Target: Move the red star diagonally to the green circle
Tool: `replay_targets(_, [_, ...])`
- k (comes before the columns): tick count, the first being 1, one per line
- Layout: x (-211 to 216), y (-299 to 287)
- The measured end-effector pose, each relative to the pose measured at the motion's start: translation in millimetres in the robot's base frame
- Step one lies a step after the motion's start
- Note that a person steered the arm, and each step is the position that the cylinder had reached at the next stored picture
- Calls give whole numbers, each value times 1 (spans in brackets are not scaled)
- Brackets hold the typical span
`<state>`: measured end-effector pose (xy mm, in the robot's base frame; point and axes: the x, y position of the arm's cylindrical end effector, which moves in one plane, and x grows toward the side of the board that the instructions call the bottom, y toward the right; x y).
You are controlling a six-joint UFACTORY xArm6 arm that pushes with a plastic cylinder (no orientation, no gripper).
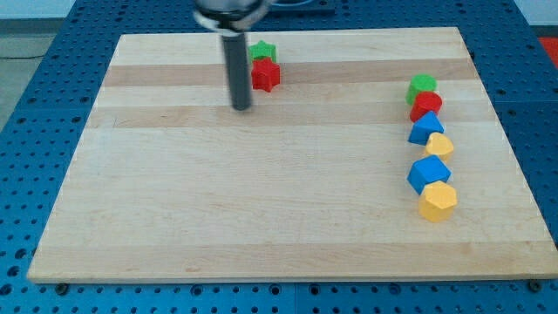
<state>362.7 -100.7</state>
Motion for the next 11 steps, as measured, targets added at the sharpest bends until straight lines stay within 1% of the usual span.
replay_targets(1, [-19,-13])
replay_targets(2, [-44,4])
replay_targets(3, [-55,35])
replay_targets(7, [-62,187])
replay_targets(8, [-64,214])
replay_targets(9, [-78,217])
replay_targets(11, [-81,258])
